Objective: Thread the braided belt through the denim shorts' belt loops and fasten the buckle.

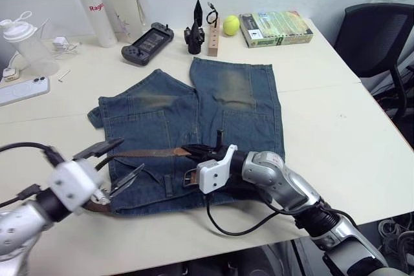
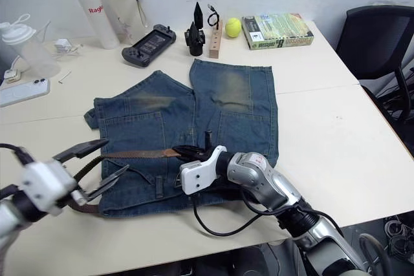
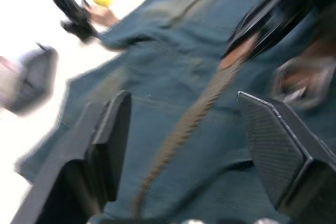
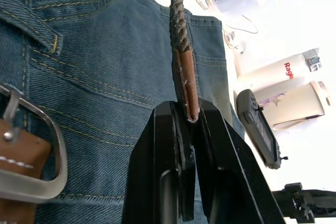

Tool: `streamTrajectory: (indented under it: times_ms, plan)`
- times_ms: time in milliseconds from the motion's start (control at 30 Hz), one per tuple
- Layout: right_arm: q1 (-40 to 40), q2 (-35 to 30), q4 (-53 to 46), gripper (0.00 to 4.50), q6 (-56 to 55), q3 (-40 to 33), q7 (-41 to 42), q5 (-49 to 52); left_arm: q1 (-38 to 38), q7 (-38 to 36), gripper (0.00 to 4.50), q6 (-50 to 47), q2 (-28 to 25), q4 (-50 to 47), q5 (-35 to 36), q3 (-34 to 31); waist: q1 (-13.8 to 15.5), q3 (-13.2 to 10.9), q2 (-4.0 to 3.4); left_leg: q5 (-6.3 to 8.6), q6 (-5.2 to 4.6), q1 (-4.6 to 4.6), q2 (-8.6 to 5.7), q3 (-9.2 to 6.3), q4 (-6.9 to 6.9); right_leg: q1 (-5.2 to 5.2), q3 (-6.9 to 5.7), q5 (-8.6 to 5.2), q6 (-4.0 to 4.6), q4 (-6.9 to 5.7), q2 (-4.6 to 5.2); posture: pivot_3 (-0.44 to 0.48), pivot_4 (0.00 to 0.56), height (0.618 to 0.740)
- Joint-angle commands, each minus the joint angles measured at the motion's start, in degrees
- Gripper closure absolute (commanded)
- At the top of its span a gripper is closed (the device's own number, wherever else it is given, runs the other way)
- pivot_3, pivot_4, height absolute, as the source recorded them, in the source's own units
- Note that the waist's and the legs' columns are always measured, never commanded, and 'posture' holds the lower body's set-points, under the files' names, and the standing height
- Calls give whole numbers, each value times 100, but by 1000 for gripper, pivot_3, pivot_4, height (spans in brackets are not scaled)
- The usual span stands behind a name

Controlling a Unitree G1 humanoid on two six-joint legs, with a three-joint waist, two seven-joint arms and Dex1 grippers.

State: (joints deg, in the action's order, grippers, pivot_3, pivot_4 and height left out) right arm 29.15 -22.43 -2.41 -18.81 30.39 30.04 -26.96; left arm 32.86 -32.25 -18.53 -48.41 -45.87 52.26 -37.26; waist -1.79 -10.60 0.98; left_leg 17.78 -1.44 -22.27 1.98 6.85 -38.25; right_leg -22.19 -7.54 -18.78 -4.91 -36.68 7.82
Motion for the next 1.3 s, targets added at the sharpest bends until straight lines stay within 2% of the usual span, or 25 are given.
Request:
streamTrajectory:
  times_ms: [33,67,100,167,267,367,467,700,867,1000,1167,1200,1300]
  plan:
    - [129,102,-22,4500,-208,-112,-180,-78,557,541,941,-752,-139,-380,2926,-428,5,-3,-6,0,0,4,-1,-3,0,7,-1,0,0,8,0,0,150,724]
    - [152,129,22,4500,-241,-99,-225,-122,766,741,941,-869,-126,-388,3630,-376,3,-3,-6,0,0,7,-2,-10,-2,16,-2,0,0,20,-2,0,150,724]
    - [173,147,56,4500,-284,-92,-290,-191,932,916,941,-958,-61,-404,4016,-238,5,-4,-6,0,0,11,-2,-17,-2,27,-1,0,0,23,-4,0,150,724]
    - [222,179,121,4500,-408,-84,-438,-324,942,1579,941,-975,178,-390,4278,251,13,-4,-8,0,0,15,-9,-29,-3,38,3,0,0,28,-10,0,150,724]
    - [273,203,172,4500,-545,-82,-682,-588,413,3481,941,-618,800,-194,4866,1330,27,-4,-8,0,1,18,-18,-51,-4,60,16,-1,1,63,-23,0,150,724]
    - [302,195,243,4500,-679,-66,-822,-755,-69,4475,941,-257,1425,-163,5320,1959,24,1,2,-1,1,14,-21,-64,-7,63,30,-1,1,63,-28,0,150,724]
    - [314,164,276,4500,-759,-68,-874,-830,-649,5060,941,74,1934,-104,5531,2373,23,3,3,-1,1,12,-22,-69,-10,67,33,-1,1,65,-32,0,150,724]
    - [331,154,295,4500,-853,-92,-887,-864,-1029,6066,941,518,2478,-23,5922,2612,26,3,4,-4,3,10,-22,-74,-21,72,33,-1,0,66,-41,0,150,724]
    - [325,156,292,4500,-901,-97,-868,-850,-1366,6682,941,723,2772,-10,5928,2799,28,3,4,-5,4,9,-20,-74,-23,72,33,-1,0,70,-45,0,150,724]
    - [310,157,279,4500,-915,-100,-853,-843,-1676,6925,2099,682,2811,-16,5867,2909,97,3,4,-4,3,6,-22,-83,-41,81,31,-1,0,68,-45,0,150,724]
    - [304,146,283,4500,-923,-134,-854,-847,-1741,7088,4249,716,2917,-85,5843,2950,111,3,4,-4,3,6,-20,-83,-40,81,31,-1,0,69,-49,0,150,724]
    - [296,145,282,4500,-905,-141,-849,-845,-1742,7102,4390,698,2919,-96,5842,2947,116,3,4,-5,3,6,-19,-83,-41,81,32,-1,0,69,-50,0,150,724]
    - [263,161,279,4500,-820,-153,-809,-808,-1751,7146,4390,681,2936,-118,5836,2929,138,3,4,-5,3,6,-19,-83,-42,81,32,-1,0,68,-50,0,150,724]
